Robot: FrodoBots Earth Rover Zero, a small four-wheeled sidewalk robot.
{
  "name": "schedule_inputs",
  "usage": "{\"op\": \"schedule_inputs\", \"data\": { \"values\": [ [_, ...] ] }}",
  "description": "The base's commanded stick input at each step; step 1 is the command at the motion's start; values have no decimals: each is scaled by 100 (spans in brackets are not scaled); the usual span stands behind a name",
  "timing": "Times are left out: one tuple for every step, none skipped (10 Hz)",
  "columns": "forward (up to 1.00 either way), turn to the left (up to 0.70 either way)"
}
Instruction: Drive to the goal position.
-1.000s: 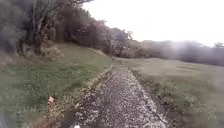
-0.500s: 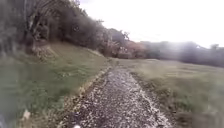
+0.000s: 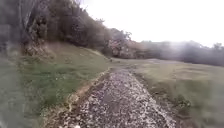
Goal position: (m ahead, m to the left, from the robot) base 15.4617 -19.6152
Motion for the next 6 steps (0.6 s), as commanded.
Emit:
{"op": "schedule_inputs", "data": {
  "values": [
    [85,-4],
    [85,-11],
    [85,-21],
    [85,-27],
    [85,-30],
    [85,-14]
  ]
}}
